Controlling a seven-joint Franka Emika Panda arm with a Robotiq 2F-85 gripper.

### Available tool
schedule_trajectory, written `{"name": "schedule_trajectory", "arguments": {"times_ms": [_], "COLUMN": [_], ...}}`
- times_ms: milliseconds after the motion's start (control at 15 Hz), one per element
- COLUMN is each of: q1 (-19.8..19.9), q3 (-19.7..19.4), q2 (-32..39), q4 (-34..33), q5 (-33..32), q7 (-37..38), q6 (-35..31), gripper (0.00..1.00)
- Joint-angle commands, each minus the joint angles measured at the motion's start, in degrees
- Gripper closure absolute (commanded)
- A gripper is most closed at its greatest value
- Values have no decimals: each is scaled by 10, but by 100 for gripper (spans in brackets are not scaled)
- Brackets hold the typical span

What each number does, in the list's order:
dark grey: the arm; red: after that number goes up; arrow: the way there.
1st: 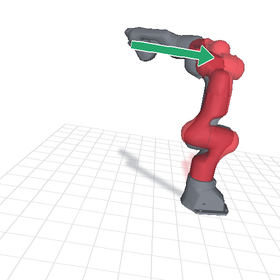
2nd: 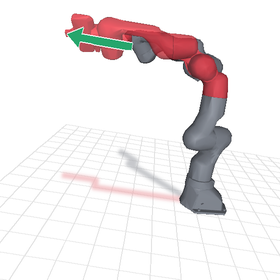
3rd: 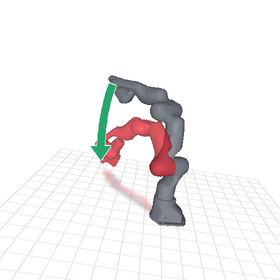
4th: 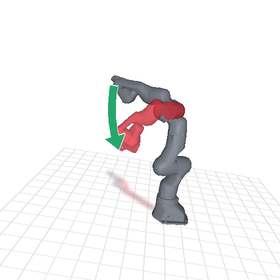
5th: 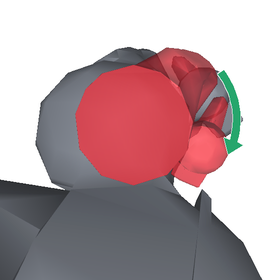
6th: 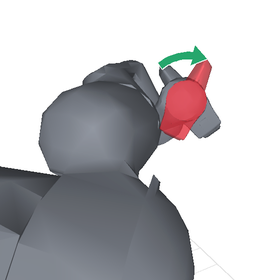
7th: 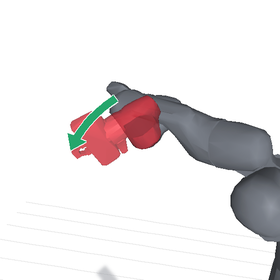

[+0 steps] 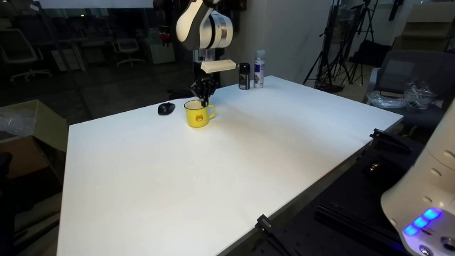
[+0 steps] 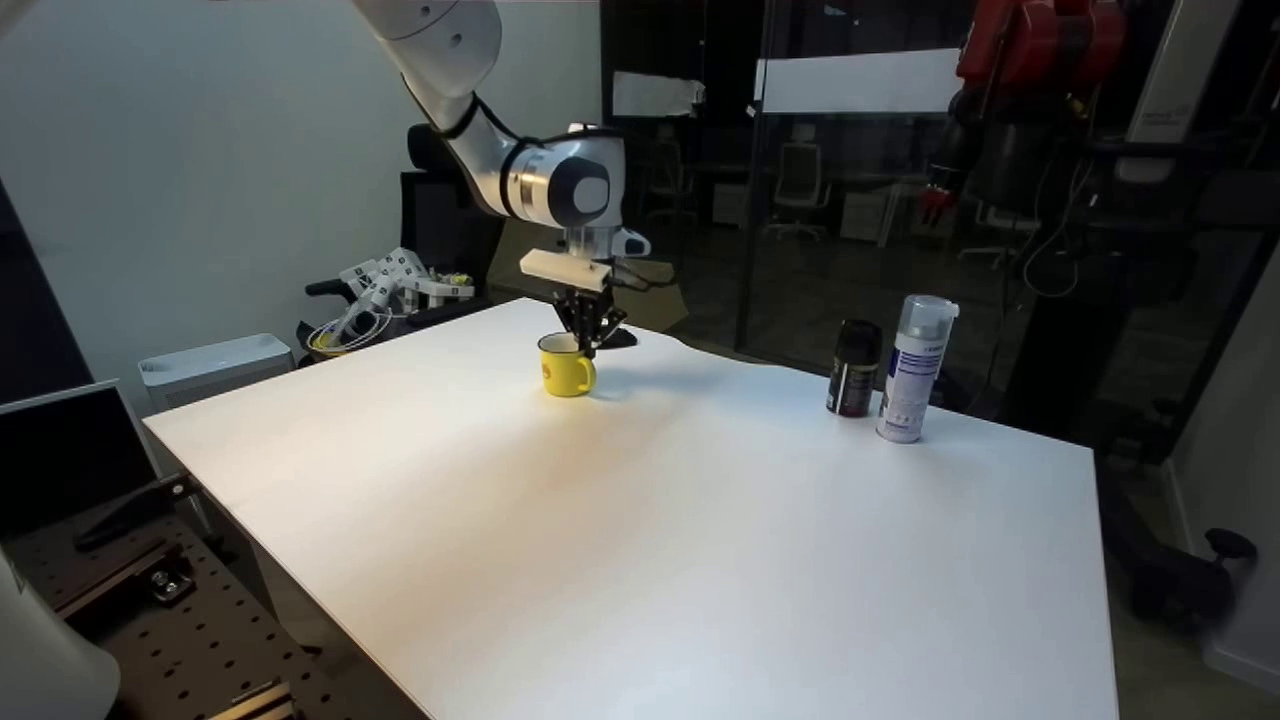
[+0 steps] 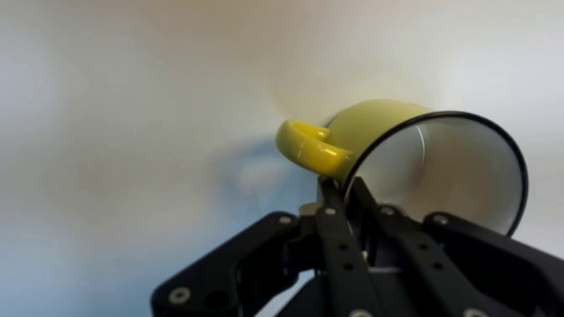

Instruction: Move the yellow mug to the left

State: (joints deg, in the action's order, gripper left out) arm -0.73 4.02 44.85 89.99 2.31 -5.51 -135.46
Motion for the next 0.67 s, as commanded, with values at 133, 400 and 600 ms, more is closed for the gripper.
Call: {"name": "schedule_trajectory", "arguments": {"times_ms": [133, 400, 600], "q1": [-15, 0, 1], "q3": [-5, -7, -18], "q2": [-41, -39, -45], "q4": [84, 78, 78], "q5": [2, 19, 14], "q7": [30, 33, 41], "q6": [-21, -13, -21], "gripper": [57, 31, 11]}}
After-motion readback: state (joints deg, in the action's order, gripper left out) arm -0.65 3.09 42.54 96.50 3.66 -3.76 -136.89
